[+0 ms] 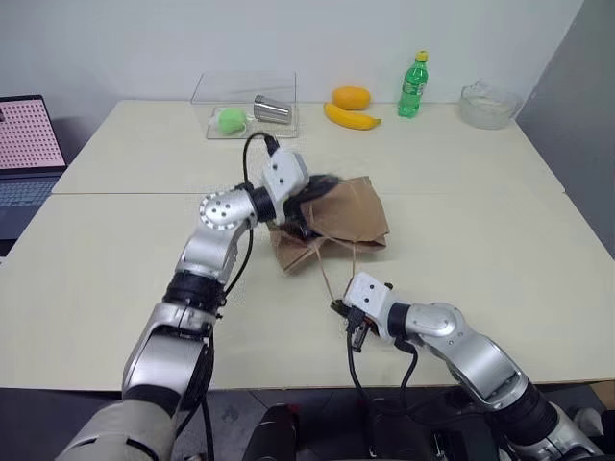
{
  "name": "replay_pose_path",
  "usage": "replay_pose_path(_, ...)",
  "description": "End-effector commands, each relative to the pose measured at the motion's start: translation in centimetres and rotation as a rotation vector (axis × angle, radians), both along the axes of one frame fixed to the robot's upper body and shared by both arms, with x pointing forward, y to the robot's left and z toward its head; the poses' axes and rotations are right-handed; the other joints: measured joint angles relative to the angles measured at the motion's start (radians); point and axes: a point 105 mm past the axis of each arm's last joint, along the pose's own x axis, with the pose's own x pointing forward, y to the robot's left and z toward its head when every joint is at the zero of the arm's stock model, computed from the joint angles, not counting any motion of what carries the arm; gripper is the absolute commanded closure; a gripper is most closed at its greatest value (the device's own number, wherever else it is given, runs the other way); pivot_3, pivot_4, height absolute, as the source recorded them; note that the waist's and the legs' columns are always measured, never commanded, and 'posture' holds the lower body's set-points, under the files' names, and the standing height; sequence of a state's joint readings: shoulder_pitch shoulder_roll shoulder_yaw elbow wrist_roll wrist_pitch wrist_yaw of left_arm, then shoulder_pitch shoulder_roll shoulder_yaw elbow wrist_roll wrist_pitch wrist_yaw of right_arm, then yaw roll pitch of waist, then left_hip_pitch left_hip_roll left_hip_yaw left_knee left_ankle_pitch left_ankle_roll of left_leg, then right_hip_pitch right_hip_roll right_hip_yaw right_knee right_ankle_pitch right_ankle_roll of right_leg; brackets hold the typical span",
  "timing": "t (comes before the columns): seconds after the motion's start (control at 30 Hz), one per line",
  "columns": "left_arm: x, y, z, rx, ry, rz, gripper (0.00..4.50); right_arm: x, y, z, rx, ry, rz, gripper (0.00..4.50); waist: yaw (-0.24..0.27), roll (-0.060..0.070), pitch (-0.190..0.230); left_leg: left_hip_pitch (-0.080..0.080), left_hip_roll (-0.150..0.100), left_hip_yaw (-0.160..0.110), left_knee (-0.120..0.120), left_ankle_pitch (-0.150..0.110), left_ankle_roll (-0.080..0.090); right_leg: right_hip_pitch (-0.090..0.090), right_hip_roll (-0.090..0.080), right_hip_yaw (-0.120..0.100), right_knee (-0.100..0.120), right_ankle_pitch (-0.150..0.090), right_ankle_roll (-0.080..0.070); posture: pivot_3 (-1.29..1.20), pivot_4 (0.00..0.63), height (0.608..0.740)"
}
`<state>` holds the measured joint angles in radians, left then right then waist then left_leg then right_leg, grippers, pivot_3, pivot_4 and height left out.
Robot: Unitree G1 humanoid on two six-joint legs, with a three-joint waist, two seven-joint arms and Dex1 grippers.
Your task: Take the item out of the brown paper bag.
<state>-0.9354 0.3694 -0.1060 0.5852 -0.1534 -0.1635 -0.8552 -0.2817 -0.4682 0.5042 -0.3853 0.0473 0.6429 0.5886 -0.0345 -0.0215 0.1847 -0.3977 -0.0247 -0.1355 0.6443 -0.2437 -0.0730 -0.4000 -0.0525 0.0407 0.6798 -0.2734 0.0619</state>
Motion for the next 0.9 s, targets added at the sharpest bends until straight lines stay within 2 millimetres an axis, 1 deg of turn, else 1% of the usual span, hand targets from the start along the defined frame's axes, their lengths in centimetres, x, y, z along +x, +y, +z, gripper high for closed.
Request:
replay_pose_path(0.03, 0.9, 0.9, 4.7, -0.101, -0.105, 0.053, 4.5, -0.6, -0.7, -1.9, -0.061, 0.056, 0.002, 4.47, -0.001, 0.0, 0.0, 0.0, 0.0, 0.0, 0.0, 0.0, 0.0, 0.0, 0.0, 0.0, 0.0, 0.0, 0.0, 0.0, 0.15, 0.74)
replay_pose_path(0.17, 1.6, 1.1, 7.4, -0.147, -0.128, 0.068, 4.5, -0.7, -0.8, -2.1, -0.067, 0.06, 0.002, 4.47, -0.001, 0.0, 0.0, -0.001, 0.0, 0.0, 0.0, 0.0, 0.0, -0.001, 0.0, 0.0, 0.0, 0.0, 0.0, 0.0, 0.15, 0.74)
replay_pose_path(0.37, 1.7, 1.3, 9.8, -0.172, -0.17, 0.066, 4.5, -0.7, -0.8, -2.1, -0.073, 0.05, 0.006, 4.47, -0.002, 0.0, 0.0, -0.001, 0.0, 0.001, 0.0, 0.0, 0.0, -0.002, 0.0, 0.0, 0.0, 0.0, 0.0, 0.0, 0.15, 0.74)
replay_pose_path(0.47, 1.5, 1.6, 10.1, -0.171, -0.176, 0.056, 4.5, -0.2, -0.8, -1.6, -0.066, 0.024, -0.007, 4.47, -0.005, 0.0, 0.0, -0.001, 0.0, 0.0, 0.0, 0.0, 0.0, -0.002, 0.0, 0.0, 0.0, 0.0, 0.0, 0.0, 0.15, 0.74)
replay_pose_path(0.57, 0.8, 1.7, 9.5, -0.163, -0.145, -0.011, 4.5, 0.2, -0.3, 0.0, 0.0, -0.018, -0.009, 4.47, -0.01, 0.0, 0.0, -0.001, 0.0, 0.0, 0.0, 0.0, 0.0, -0.002, 0.0, 0.0, 0.0, 0.0, 0.0, 0.0, 0.15, 0.74)
replay_pose_path(0.63, -0.2, 1.4, 9.0, -0.17, -0.102, -0.094, 4.5, 0.6, -0.2, 1.1, 0.038, -0.053, -0.022, 4.47, -0.017, 0.0, 0.0, -0.001, 0.0, 0.0, 0.0, 0.0, 0.0, -0.003, 0.0, 0.0, 0.001, 0.0, 0.0, 0.0, 0.15, 0.74)
replay_pose_path(0.67, -0.7, 1.1, 8.7, -0.167, -0.085, -0.133, 4.5, 0.8, -0.2, 1.6, 0.049, -0.073, -0.032, 4.3, -0.017, 0.0, 0.0, -0.001, 0.0, 0.0, -0.001, 0.0, 0.0, -0.003, 0.0, 0.0, 0.001, 0.0, 0.0, 0.0, 0.15, 0.74)
replay_pose_path(0.73, -1.9, 0.5, 7.8, -0.14, -0.049, -0.207, 4.5, 0.5, -0.2, 2.6, 0.076, -0.078, -0.024, 3.82, -0.02, 0.0, 0.0, -0.002, 0.0, 0.0, 0.0, 0.0, 0.0, -0.003, 0.0, 0.001, 0.001, 0.0, 0.0, 0.0, 0.15, 0.74)
replay_pose_path(0.9, -3.8, -0.4, 6.6, -0.119, 0.005, -0.286, 4.5, -0.8, -0.7, 5.0, 0.066, -0.088, 0.021, 2.07, -0.02, 0.0, 0.0, -0.002, 0.001, 0.0, 0.0, 0.0, 0.0, -0.003, 0.0, 0.001, 0.001, 0.0, 0.0, 0.0, 0.15, 0.74)
